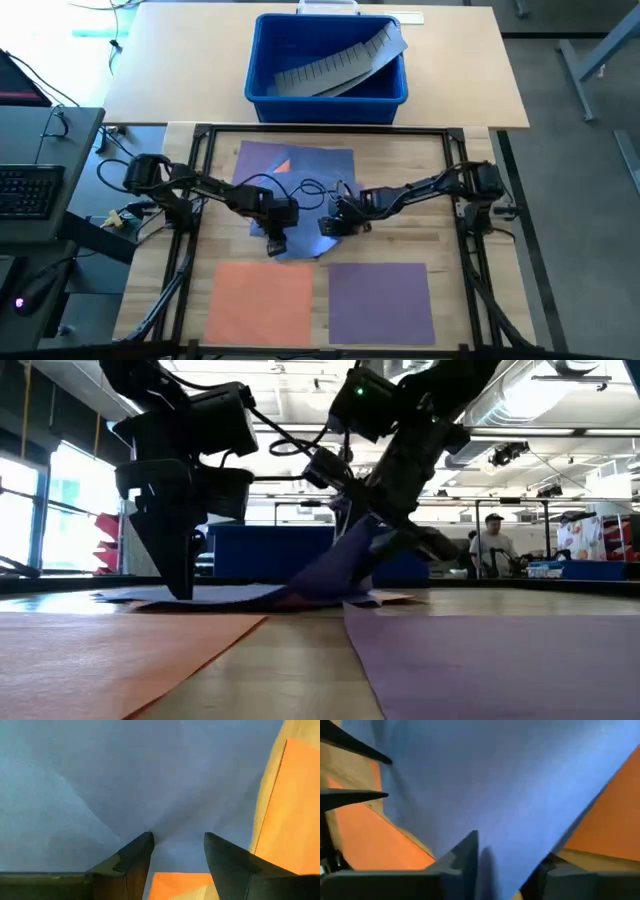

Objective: Organize paper
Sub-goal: Move the blue paper to the top right of the table

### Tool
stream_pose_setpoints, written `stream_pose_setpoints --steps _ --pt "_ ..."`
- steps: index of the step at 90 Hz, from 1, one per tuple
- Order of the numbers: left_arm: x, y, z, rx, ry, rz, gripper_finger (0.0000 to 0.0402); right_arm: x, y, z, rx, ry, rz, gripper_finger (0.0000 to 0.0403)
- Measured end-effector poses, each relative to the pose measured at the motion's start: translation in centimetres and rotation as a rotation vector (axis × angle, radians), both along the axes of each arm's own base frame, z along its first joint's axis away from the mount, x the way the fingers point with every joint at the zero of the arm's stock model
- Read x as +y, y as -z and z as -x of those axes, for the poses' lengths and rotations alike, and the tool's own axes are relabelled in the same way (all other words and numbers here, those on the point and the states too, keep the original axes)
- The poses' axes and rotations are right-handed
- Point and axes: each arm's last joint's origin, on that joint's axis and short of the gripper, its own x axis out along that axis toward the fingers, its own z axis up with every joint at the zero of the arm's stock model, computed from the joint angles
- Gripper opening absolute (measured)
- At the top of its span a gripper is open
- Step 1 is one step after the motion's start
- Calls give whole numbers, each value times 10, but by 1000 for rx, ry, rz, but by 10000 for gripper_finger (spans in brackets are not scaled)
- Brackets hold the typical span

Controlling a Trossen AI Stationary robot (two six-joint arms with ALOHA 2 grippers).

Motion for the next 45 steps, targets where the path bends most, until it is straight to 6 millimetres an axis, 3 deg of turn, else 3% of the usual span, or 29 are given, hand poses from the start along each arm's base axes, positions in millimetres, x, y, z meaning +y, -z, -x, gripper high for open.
stream_pose_setpoints --steps 11,20,31,45 --pt "4 -12 -1 20 -28 -8 165 0 -1 0 -3 -30 8 6" --pt "9 -41 -6 -31 -45 -12 165 1 -16 2 0 -73 28 1" --pt "16 -75 -3 -86 -53 -41 165 0 -58 12 6 -147 88 0" --pt "24 -115 9 -210 -124 -175 165 -12 -125 45 125 -247 235 0"
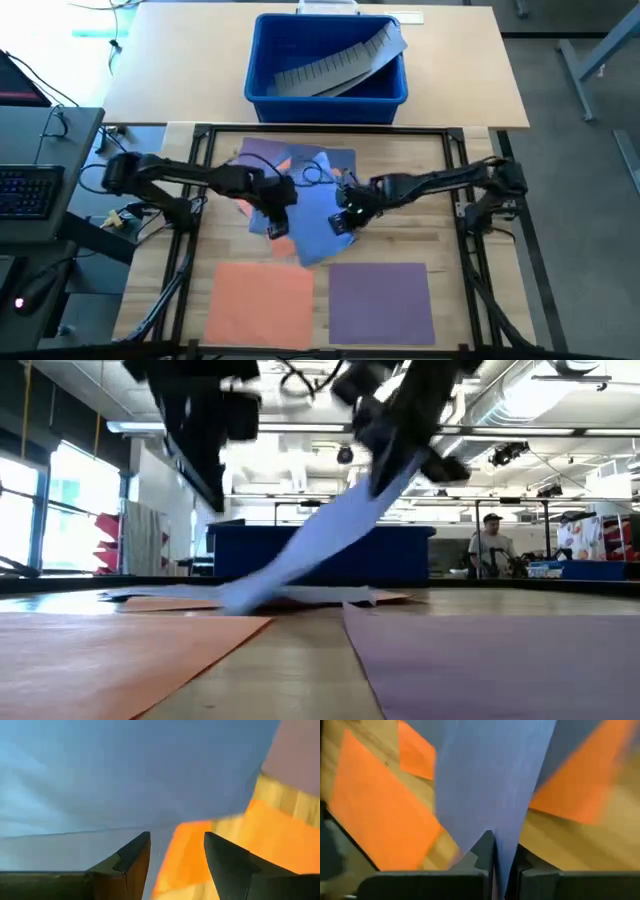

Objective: Organize paper
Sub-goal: Move the blue paper to the top right of the table

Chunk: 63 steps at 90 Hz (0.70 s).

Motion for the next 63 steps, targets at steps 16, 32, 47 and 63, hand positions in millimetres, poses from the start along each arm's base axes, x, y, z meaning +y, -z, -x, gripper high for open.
stream_pose_setpoints --steps 16,32,47,63 --pt "7 -21 14 -83 -68 -91 165 -28 -65 59 366 0 373 0" --pt "11 -25 18 -89 -60 -115 165 -35 -99 69 294 -8 628 0" --pt "11 -22 19 -69 -67 -105 165 3 -67 65 381 -203 632 0" --pt "11 -22 19 -79 -90 -105 165 55 3 66 381 -542 581 0"
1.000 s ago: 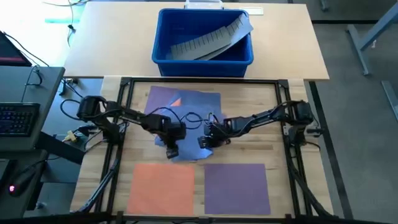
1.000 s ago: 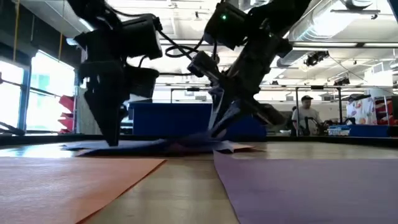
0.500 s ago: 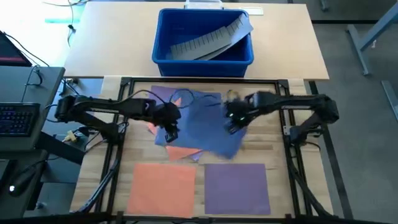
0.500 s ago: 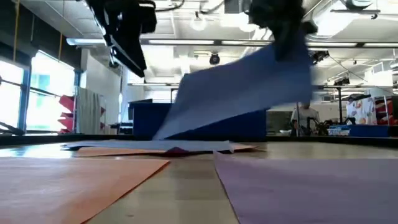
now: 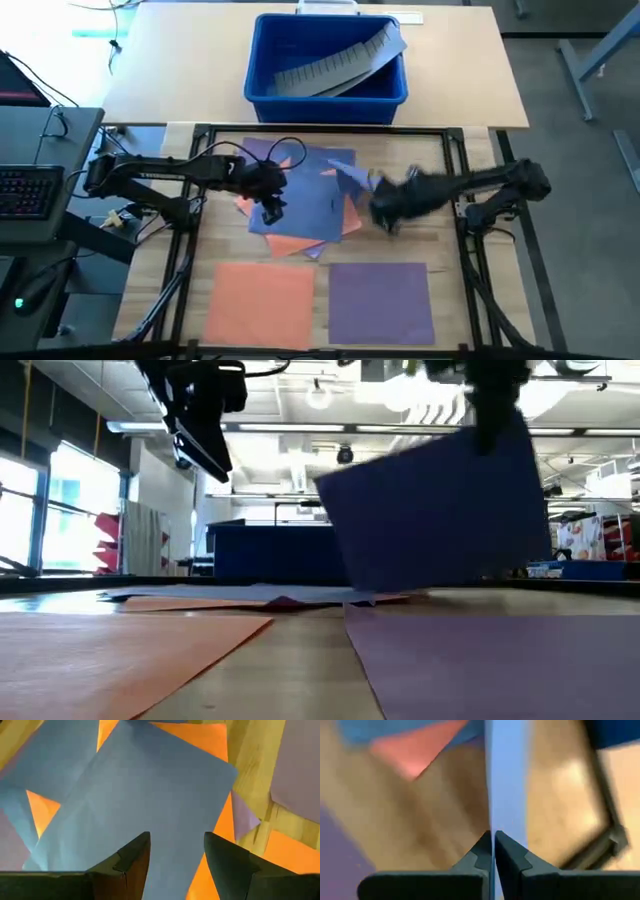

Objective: Organize paper
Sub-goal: Move the blue paper to the top right of the table

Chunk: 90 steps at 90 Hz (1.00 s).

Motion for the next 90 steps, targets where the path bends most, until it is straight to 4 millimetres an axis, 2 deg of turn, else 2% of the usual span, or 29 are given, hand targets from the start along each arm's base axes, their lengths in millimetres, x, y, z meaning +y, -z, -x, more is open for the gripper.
stream_pose_setpoints --steps 12,20,30,38,57,76,90 --pt "1 -1 -1 -21 -39 6 165 12 51 19 152 -190 -76 0" --pt "2 -1 -3 -33 -71 11 165 8 79 35 267 -244 -116 0" --pt "3 2 -8 -47 -91 17 165 -4 102 53 410 -324 -127 0" --pt "5 6 -13 -58 -131 49 165 -12 114 63 491 -426 -115 0" --pt "6 18 -24 -52 -213 122 165 -31 135 84 725 -797 -126 0" --pt "6 27 -31 -29 -233 161 165 -50 149 101 829 -847 -125 0" --pt "9 39 -38 7 -241 135 165 -56 155 108 879 -934 -143 0"
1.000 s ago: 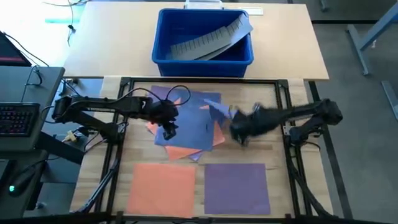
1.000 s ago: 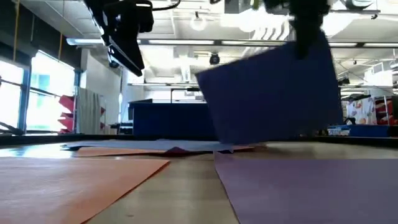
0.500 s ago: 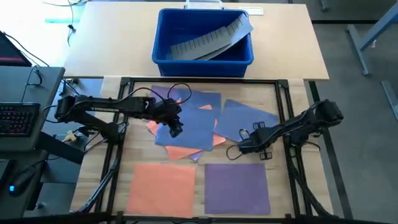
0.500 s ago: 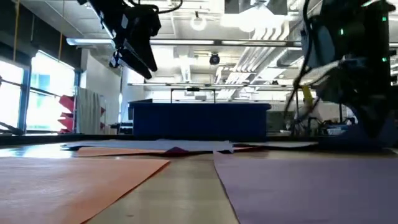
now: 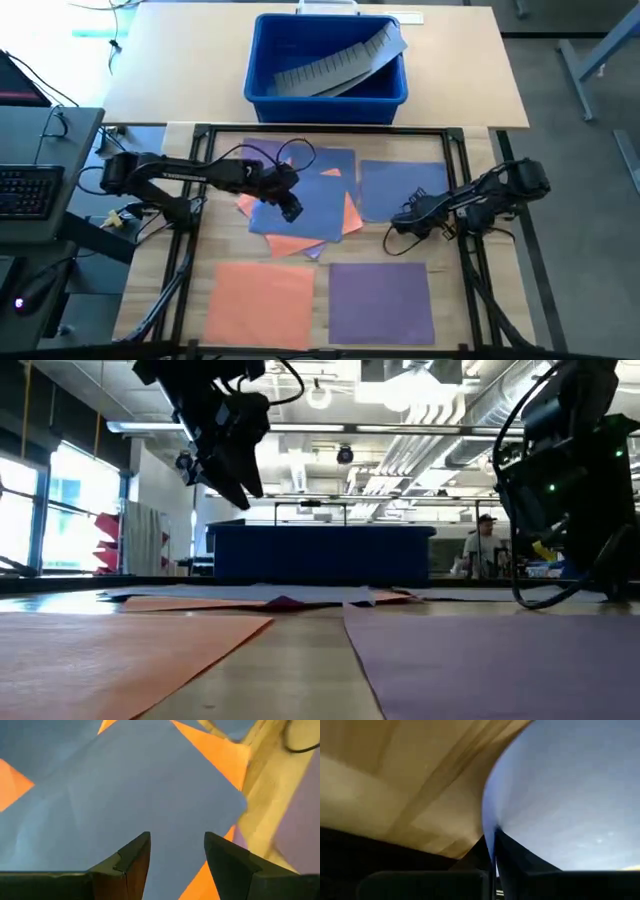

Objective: Organize paper
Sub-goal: Move the blue paper to the top right of the table

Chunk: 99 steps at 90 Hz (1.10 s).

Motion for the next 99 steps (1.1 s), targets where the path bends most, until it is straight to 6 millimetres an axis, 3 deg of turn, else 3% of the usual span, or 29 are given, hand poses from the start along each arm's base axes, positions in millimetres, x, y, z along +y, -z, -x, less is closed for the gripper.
stream_pose_setpoints --steps 11,19,35,68,99 --pt "11 22 -19 -4 58 0 165 -1 0 -2 10 -44 -16 0" --pt "21 48 -29 52 30 34 165 0 -4 -9 -26 -36 -19 0" --pt "32 92 -27 263 -41 80 165 4 -9 -23 -120 51 -79 0" --pt "39 97 2 583 -72 -15 165 6 -8 -25 -114 -48 -109 0" --pt "39 97 8 651 -89 -30 165 6 -9 -27 -142 -6 -99 0"
